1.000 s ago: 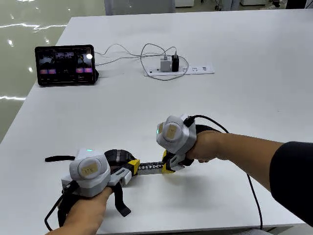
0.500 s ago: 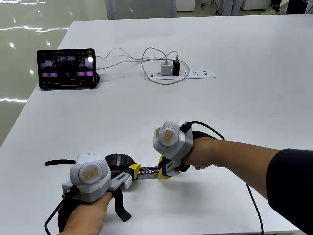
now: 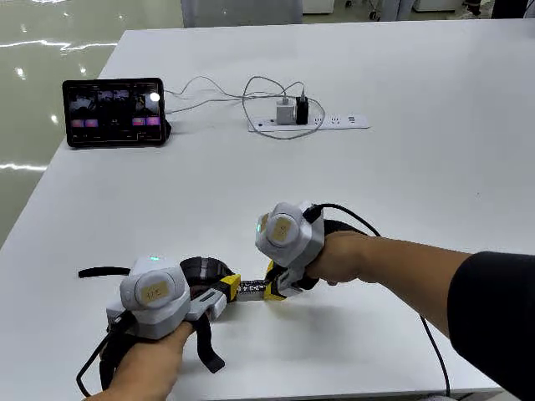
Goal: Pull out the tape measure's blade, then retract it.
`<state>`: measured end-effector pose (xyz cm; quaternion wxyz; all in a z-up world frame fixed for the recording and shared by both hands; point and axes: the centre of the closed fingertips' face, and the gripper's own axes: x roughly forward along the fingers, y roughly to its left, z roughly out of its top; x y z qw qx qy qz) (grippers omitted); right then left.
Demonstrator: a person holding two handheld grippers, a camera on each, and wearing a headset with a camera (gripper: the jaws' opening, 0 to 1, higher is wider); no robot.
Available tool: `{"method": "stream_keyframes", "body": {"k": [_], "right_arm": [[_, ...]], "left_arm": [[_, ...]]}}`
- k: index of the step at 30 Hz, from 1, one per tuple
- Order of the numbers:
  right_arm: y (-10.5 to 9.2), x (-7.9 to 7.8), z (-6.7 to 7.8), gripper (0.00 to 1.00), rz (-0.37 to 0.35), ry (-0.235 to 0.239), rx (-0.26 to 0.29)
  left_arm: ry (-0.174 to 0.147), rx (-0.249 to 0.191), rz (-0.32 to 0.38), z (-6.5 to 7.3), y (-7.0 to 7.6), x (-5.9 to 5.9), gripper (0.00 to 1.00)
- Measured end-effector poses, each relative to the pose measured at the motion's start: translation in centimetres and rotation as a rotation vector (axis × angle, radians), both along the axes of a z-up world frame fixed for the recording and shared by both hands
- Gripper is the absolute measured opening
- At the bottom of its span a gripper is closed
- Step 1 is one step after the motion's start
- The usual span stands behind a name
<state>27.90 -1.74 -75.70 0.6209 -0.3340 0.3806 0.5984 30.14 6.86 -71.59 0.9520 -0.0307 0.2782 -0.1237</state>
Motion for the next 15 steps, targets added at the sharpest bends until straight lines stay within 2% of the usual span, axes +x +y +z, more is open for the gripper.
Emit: {"method": "stream_keyframes", "body": {"k": [6,15], "right_arm": [[0.9,0.0,0.0,0.10,-0.010,0.019,0.028],[2.0,-0.1,-0.1,0.10,0.001,0.001,0.035]], "left_arm": [[0.001,-0.003,-0.001,0.0,0.0,0.0,0.58],[0.002,-0.003,-0.001,0.0,0.1,0.0,0.58]]}}
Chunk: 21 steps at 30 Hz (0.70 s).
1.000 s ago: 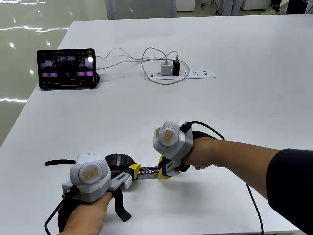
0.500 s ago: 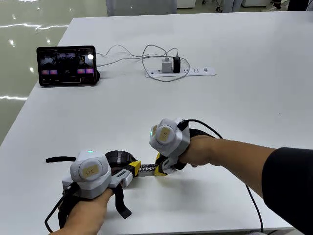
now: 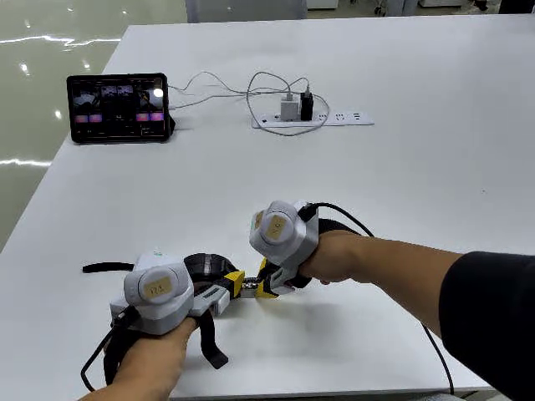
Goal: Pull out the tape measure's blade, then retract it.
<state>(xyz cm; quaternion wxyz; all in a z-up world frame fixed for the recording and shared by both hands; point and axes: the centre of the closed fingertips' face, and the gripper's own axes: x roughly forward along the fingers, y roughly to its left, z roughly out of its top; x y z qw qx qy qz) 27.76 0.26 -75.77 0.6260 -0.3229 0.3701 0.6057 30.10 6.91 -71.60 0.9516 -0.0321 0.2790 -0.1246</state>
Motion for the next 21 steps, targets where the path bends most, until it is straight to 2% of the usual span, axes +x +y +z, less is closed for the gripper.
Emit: {"method": "stream_keyframes", "body": {"k": [11,21], "right_arm": [[0.2,0.1,0.1,0.10,-0.008,0.011,0.013],[1.3,-0.1,0.1,0.10,-0.011,0.010,0.034]], "left_arm": [[0.001,0.001,0.001,0.0,0.0,0.0,0.58],[0.004,-0.001,0.000,0.0,0.0,0.0,0.58]]}}
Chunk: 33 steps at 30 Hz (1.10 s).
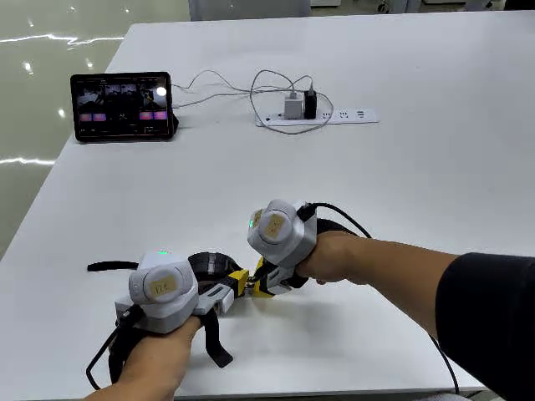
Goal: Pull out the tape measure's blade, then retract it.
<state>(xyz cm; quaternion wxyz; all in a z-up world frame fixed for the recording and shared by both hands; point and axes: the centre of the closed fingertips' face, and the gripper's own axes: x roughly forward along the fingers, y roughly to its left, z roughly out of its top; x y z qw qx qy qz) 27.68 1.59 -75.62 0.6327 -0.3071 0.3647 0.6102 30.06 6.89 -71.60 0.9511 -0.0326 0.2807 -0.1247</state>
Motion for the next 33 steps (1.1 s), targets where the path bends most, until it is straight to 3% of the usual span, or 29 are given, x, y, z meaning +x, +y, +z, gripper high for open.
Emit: {"method": "stream_keyframes", "body": {"k": [33], "right_arm": [[0.43,0.10,0.02,0.12,-0.029,-0.016,0.035]], "left_arm": [[-0.012,-0.003,0.000,-0.02,-0.07,0.10,0.61]]}}
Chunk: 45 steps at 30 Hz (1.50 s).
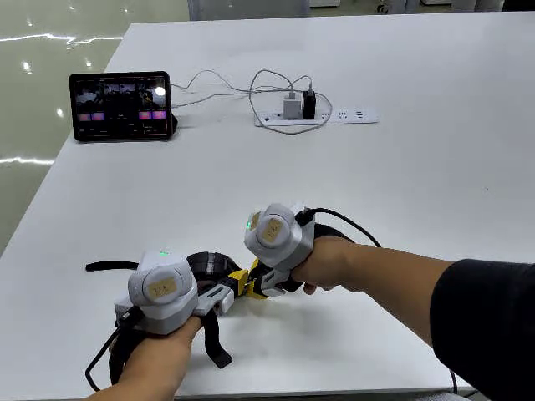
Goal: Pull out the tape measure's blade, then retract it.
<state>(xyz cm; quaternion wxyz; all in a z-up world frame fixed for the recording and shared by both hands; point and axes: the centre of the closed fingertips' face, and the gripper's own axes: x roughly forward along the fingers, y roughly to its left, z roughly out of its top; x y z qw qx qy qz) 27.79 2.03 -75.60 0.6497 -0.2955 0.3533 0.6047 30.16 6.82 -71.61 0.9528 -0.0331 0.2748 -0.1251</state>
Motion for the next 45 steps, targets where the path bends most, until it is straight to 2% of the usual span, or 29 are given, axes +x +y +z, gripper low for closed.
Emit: {"method": "stream_keyframes", "body": {"k": [6,12,18,22,25,28,31,32,33,34,35,36,37,38,41,43,45], "right_arm": [[0.0,0.0,0.0,0.12,-0.007,-0.003,-0.002],[-0.1,-0.1,0.0,0.13,-0.024,-0.012,-0.005],[-0.8,-0.7,0.4,0.17,-0.017,-0.034,-0.005],[-1.6,-1.1,0.8,0.15,-0.026,-0.028,0.005],[-2.3,-1.4,0.8,0.16,-0.033,-0.035,0.006],[-3.0,-1.5,0.8,0.16,-0.048,-0.039,0.011],[-3.8,-1.7,1.2,0.17,-0.068,-0.046,0.022],[-4.1,-1.7,1.4,0.18,-0.086,-0.045,0.032],[-4.3,-1.7,1.6,0.18,-0.101,-0.042,0.040],[-4.7,-1.7,1.8,0.19,-0.121,-0.041,0.052],[-5.0,-1.7,1.9,0.19,-0.139,-0.041,0.062],[-5.3,-1.8,2.1,0.19,-0.160,-0.035,0.073],[-5.6,-2.0,2.2,0.19,-0.175,-0.022,0.085],[-6.0,-2.0,2.2,0.20,-0.179,-0.021,0.085],[-7.2,-2.2,2.2,0.22,-0.199,-0.028,0.084],[-7.8,-2.2,2.4,0.23,-0.230,-0.023,0.098],[-8.6,-2.3,2.6,0.25,-0.256,-0.022,0.108]], "left_arm": [[-0.006,0.001,-0.002,0.0,0.0,0.0,0.61],[0.010,0.025,-0.026,-0.1,-0.1,-0.1,0.61],[0.040,0.024,-0.072,-0.3,0.0,-0.2,0.61],[0.056,0.011,-0.104,-0.3,0.0,-0.3,0.60],[0.053,0.015,-0.124,0.0,-0.1,-0.4,0.61],[0.046,0.021,-0.147,0.3,0.0,-0.5,0.65],[0.048,0.005,-0.173,0.6,0.1,-0.7,0.68],[0.049,-0.016,-0.195,0.7,-0.1,-0.8,0.71],[0.058,-0.045,-0.232,0.6,-0.7,-1.0,0.74],[0.087,-0.056,-0.278,0.3,-1.2,-1.6,0.76],[0.096,-0.031,-0.301,0.1,-1.2,-1.8,0.81],[0.083,-0.001,-0.321,0.0,-1.2,-1.8,0.86],[0.066,0.012,-0.352,0.1,-1.4,-2.0,0.89],[0.065,0.014,-0.359,0.1,-1.4,-2.1,0.92],[0.060,0.006,-0.376,0.3,-1.5,-2.5,0.99],[0.068,-0.018,-0.424,0.3,-1.9,-3.1,0.99],[0.047,-0.024,-0.444,0.6,-1.7,-3.3,0.99]]}}
